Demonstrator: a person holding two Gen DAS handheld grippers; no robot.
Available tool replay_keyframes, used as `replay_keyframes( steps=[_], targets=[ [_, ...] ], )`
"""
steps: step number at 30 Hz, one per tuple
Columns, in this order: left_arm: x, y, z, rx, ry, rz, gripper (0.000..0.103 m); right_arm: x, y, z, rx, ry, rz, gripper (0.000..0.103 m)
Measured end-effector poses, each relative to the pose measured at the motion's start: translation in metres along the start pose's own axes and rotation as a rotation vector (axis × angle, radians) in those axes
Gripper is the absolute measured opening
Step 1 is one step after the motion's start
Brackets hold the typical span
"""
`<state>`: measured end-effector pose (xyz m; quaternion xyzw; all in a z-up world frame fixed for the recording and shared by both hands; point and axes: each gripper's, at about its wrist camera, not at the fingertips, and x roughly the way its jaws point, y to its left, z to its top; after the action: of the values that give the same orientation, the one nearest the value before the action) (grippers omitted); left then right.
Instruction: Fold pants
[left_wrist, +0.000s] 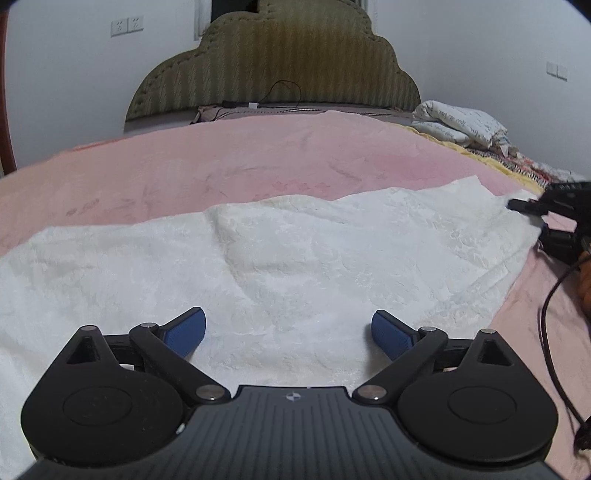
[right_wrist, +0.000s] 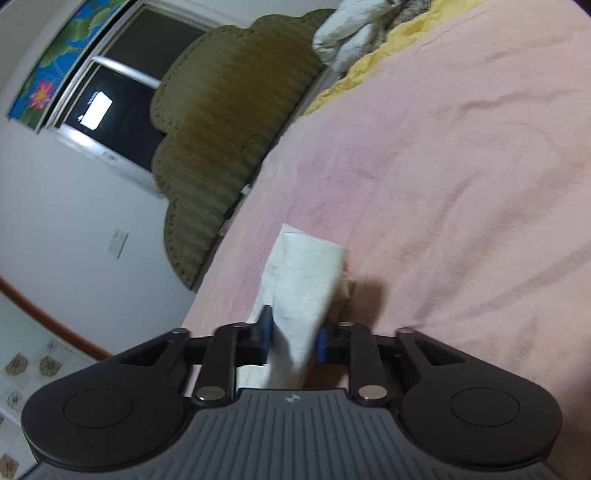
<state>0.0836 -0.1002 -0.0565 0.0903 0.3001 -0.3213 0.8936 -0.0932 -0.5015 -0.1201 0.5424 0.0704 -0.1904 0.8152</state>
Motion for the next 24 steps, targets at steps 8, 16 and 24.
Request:
replay_keyframes(
  steps=[8, 16, 24],
  targets=[
    [0.0, -0.003, 0.002, -0.008, 0.008, 0.014, 0.1, -0.04, 0.037, 0.007, -0.128, -0.014, 0.087, 0.014],
    [-0.009, 0.007, 0.004, -0.078, -0.034, -0.002, 0.098, -0.013, 0.009, 0.0, -0.04, 0.069, -0.085, 0.031],
    [-0.019, 0.074, 0.016, -0.497, -0.03, -0.252, 0.098, -0.006, 0.06, -0.021, -0.399, 0.0, -0.077, 0.009]
  ],
)
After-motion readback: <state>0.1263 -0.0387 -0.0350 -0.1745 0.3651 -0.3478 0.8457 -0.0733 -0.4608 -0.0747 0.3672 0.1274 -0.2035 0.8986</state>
